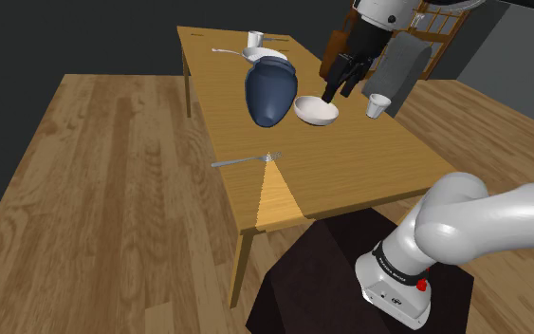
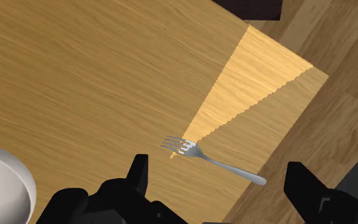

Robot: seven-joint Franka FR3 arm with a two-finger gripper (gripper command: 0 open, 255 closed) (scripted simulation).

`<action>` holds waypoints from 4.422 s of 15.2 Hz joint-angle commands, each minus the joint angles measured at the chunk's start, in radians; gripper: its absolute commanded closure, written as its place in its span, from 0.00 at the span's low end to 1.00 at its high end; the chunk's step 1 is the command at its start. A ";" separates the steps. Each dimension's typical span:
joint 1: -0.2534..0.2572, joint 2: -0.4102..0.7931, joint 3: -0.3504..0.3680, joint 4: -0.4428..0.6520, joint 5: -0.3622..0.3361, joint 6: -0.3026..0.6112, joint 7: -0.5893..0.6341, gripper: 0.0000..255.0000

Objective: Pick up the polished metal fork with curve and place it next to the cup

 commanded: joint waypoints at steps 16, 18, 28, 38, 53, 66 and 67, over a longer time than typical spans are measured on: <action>0.144 0.467 -0.047 -0.025 -0.104 0.393 -0.512 0.00; 0.158 0.536 -0.045 -0.014 -0.117 0.441 -0.572 0.00; 0.181 0.728 -0.035 -0.010 -0.152 0.609 -0.692 0.00; 0.180 0.750 -0.036 -0.024 -0.152 0.645 -0.691 0.00; 0.180 0.707 -0.035 0.002 -0.151 0.576 -0.694 1.00; 0.182 0.621 -0.032 0.094 -0.149 0.398 -0.701 1.00; 0.182 0.616 -0.032 0.103 -0.149 0.384 -0.702 1.00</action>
